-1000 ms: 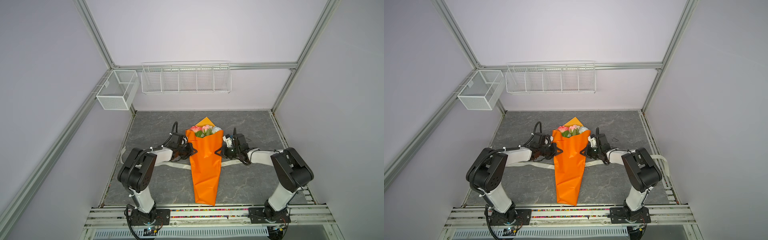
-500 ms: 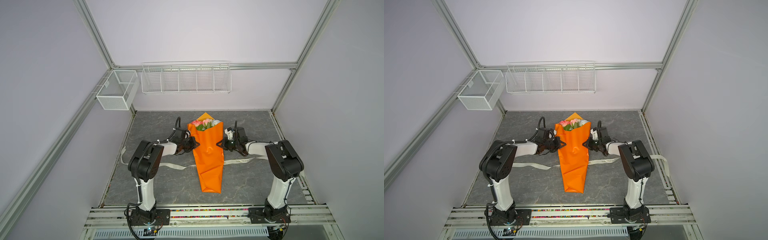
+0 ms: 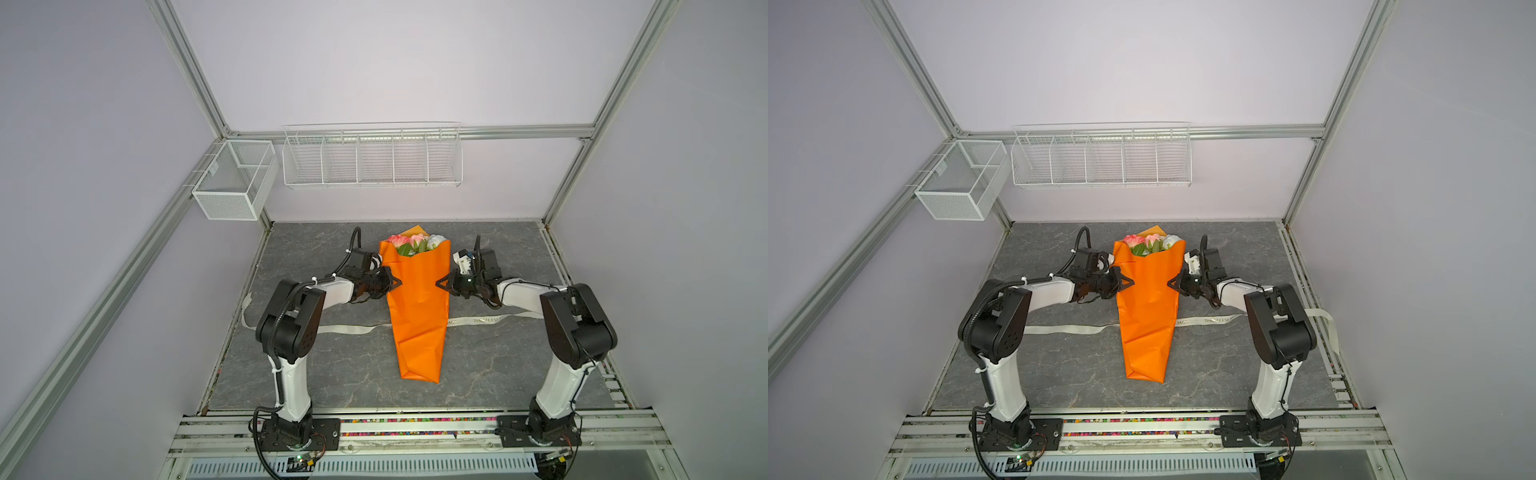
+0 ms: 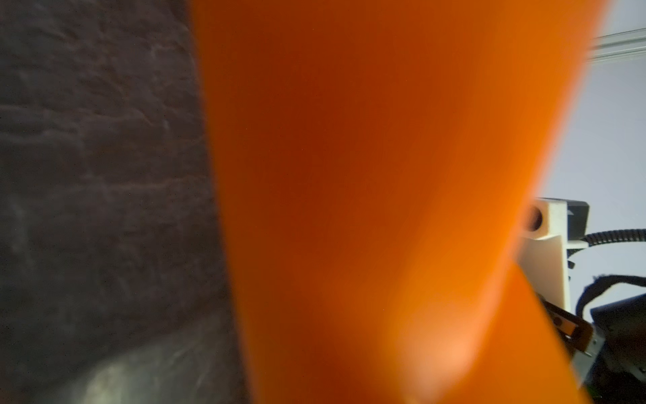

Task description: Tie the bouquet of fake flowers

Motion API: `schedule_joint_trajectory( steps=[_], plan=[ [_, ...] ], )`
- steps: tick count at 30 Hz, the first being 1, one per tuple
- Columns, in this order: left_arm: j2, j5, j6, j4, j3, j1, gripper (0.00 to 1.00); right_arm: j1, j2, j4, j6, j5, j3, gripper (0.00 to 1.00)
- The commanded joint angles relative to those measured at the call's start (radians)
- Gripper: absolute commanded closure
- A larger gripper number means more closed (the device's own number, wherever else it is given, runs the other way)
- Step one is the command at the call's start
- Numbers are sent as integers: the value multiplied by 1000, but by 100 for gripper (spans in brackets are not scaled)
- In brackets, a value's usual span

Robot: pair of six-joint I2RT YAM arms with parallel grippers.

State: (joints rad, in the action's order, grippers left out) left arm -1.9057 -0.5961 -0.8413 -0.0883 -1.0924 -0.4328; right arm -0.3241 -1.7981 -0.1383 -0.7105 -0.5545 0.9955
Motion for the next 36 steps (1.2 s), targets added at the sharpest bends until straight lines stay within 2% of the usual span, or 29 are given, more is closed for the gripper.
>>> schedule_joint_trajectory(
  steps=[1, 8, 16, 24, 32, 36],
  plan=[
    [80, -20, -25, 7, 67, 3, 100, -21, 82, 33, -2, -19, -44, 93],
    [111, -17, -21, -41, 171, 0, 100, -52, 105, 23, -10, 32, -110, 93],
    [11, 12, -1, -85, 159, -12, 100, -53, 6, -44, -23, 78, -166, 93],
    [-62, 22, -10, -111, 95, -11, 100, -20, -85, -25, 11, 78, -81, 93],
    [-74, 27, -50, -154, 73, -11, 100, 5, -110, -10, 22, 40, -33, 93],
    [-46, 7, -63, -161, 78, -12, 100, 4, -74, 14, 28, 31, -19, 93]
  ],
)
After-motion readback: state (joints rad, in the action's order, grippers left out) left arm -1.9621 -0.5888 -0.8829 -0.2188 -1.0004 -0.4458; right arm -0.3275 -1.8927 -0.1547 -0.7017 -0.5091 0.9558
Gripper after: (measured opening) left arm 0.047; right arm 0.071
